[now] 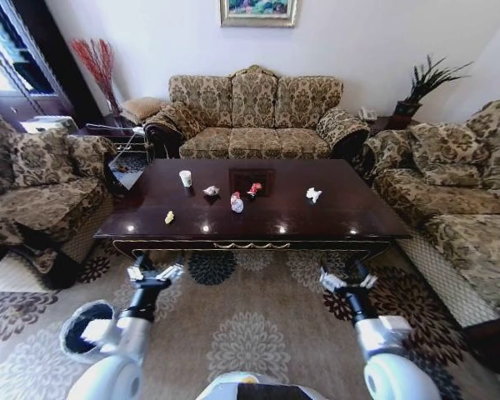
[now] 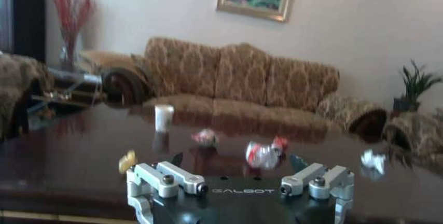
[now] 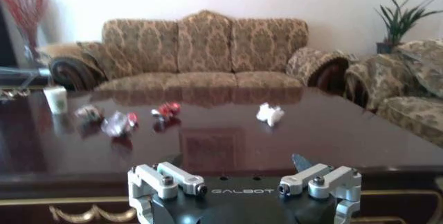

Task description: Move to the front of the table and place the trash on the table into the trash bin.

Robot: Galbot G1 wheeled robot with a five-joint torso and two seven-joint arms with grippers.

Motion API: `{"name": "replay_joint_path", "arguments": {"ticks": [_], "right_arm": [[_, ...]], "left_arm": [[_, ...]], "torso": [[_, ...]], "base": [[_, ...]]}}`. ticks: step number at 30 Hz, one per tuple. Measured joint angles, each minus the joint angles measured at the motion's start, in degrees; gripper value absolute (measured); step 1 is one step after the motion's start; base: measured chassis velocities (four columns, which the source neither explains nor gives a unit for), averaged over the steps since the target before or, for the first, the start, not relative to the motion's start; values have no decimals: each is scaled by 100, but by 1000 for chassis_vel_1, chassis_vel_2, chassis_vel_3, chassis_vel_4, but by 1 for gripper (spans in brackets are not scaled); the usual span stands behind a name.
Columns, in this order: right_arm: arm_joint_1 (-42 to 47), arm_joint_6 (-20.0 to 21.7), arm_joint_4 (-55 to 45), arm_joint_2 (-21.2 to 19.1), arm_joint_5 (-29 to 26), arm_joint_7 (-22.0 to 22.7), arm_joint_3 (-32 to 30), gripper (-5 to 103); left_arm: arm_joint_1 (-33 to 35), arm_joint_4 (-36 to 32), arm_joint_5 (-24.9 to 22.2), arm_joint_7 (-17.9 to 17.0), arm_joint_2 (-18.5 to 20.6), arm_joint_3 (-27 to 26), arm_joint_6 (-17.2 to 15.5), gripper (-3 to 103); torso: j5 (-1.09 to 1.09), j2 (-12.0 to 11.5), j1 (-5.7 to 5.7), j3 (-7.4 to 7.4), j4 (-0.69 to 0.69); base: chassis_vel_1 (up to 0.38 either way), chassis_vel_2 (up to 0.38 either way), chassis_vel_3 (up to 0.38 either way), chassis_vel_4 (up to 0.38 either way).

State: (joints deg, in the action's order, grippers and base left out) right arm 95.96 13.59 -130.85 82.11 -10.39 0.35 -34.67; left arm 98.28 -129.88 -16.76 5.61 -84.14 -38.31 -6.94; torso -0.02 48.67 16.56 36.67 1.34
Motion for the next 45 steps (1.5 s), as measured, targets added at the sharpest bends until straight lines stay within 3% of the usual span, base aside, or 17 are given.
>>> {"name": "replay_joint_path", "arguments": {"ticks": [6,12,15,19,24,28,32,36,37,41,43,44,45], "right_arm": [[110,341,-737,-130,170,549,320,100],[146,369,-930,-207,177,508,239,100],[127,-436,-703,-126,74,126,135,100],[113,-613,-616,-118,190,-126,131,100],[80,-513,-432,-188,292,-218,137,100],[143,-324,-4,-363,296,-129,-73,100],[221,-301,109,-389,-1,-54,-193,100],[220,-295,6,-325,-112,-59,-98,100],[203,-304,-20,-293,-119,-83,-25,100],[129,-620,-139,-247,-98,-299,131,100],[124,-659,-277,-284,-119,-312,125,100],[111,-648,-438,-339,-214,-315,88,100],[111,-648,-438,-339,-214,-315,88,100]], "left_arm": [[-310,506,99,-136,227,294,-192,100],[-345,410,221,-186,170,287,-91,100],[-498,-398,811,-405,-213,120,630,100],[-511,-518,915,-443,-282,89,744,100],[-521,-524,887,-428,-266,82,751,100],[-703,-431,284,72,113,29,709,100],[-719,-415,204,136,165,21,693,100],[-718,-406,200,139,167,21,690,103],[-700,-369,199,133,151,32,695,100],[-160,451,232,-204,-220,311,772,97],[-25,494,238,-247,-347,400,886,97],[23,294,217,-258,-387,397,923,97],[23,294,217,-258,-387,397,923,97]], "torso": [[1,0,0,0,-1],[0,0,0,0,-1],[6,1,0,-1,0],[4,0,0,-1,0],[1,0,0,0,2],[2,0,0,0,-3],[1,0,0,0,0],[2,1,0,-1,0],[3,1,0,-1,-1],[0,1,0,0,1],[-10,1,0,1,7],[4,2,-1,-1,0],[4,2,-1,-1,0]], "base": [[0,0,0,0],[0,0,0,0],[0,0,0,0],[0,0,0,0],[0,0,0,0],[0,0,0,0],[0,0,0,0],[0,0,0,0],[0,0,0,0],[0,0,0,0],[0,0,0,0],[0,0,0,0],[0,0,0,0]]}}
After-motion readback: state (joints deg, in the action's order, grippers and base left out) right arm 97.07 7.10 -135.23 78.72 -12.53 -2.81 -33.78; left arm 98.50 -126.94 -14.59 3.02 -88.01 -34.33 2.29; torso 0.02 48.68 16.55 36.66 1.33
